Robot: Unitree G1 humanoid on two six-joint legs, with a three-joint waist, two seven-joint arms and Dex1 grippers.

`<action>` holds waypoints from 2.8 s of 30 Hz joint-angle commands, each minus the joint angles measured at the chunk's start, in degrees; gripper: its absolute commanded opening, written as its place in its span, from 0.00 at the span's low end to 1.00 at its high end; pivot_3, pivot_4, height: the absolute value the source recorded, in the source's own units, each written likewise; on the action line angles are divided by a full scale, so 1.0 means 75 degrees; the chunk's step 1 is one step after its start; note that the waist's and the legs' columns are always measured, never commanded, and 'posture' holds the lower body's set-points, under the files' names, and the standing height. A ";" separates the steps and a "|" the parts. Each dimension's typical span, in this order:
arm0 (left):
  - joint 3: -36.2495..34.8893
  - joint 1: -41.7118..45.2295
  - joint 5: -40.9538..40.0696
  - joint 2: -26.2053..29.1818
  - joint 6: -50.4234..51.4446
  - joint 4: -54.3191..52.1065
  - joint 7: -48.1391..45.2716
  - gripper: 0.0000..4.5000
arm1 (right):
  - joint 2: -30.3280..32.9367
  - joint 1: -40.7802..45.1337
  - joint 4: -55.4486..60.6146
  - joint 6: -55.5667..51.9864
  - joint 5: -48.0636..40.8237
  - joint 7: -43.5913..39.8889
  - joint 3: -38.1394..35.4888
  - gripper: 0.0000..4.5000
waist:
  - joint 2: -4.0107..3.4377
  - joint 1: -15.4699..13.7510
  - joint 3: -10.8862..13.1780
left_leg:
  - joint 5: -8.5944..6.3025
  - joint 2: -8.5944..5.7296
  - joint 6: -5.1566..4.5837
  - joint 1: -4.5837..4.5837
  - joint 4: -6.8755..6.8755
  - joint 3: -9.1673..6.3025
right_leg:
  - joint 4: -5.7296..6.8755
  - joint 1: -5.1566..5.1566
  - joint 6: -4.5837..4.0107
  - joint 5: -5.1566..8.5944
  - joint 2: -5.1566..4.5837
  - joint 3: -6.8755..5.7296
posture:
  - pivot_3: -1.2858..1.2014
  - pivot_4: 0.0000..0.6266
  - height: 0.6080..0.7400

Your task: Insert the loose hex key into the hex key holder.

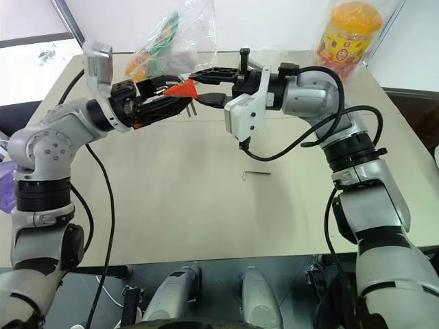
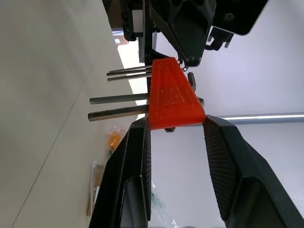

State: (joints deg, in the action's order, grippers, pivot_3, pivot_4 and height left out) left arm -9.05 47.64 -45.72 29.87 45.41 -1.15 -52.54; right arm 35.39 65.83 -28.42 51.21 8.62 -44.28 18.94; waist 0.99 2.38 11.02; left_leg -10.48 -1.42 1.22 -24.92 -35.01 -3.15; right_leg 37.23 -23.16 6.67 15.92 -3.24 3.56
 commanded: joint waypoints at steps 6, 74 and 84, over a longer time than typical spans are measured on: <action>-0.0270 0.0145 -0.0168 -0.0113 -0.0150 -0.0186 0.0107 1.00 | -0.0019 0.0120 0.0410 -0.0236 -0.0335 -0.0106 -0.0344 0.23 | 0.0000 -0.0002 0.0000 | 0.0000 0.0000 0.0000 0.0000 -0.0001 0.0000 | 0.0001 0.0000 0.0000 0.0000 0.0000 0.0000 | 0.52 0.24 1.00; -0.0180 -0.1909 -0.0030 0.0220 -0.0258 -0.2208 0.1518 0.00 | -0.0125 -0.2194 -0.0941 -0.7770 -0.0197 -0.3162 0.0048 0.94 | 0.0001 -0.0179 -0.0003 | 0.0000 -0.0002 0.0000 0.0001 -0.0022 -0.0001 | 0.0007 0.0013 0.0001 -0.0002 0.0000 -0.0007 | 0.52 0.24 1.00; -0.0125 -0.1842 -0.0009 0.0233 -0.0339 -0.2148 0.1598 0.00 | -0.0165 -0.2346 -0.0901 -0.7710 -0.0080 -0.3137 0.0123 0.01 | 0.0001 -0.0172 -0.0003 | -0.0001 -0.0001 0.0001 0.0071 -0.0020 -0.0006 | -0.0001 0.0088 0.0000 -0.0001 0.0000 -0.0015 | 0.52 0.24 1.00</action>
State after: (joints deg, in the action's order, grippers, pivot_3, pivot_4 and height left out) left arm -8.79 33.26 -45.21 31.12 43.55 -15.93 -40.75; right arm 34.03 48.98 -34.53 -6.32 6.63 -68.67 19.60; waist 1.00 1.09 10.99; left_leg -10.49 -1.43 1.23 -24.39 -35.16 -3.20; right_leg 37.22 -22.49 6.67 15.91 -3.24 3.44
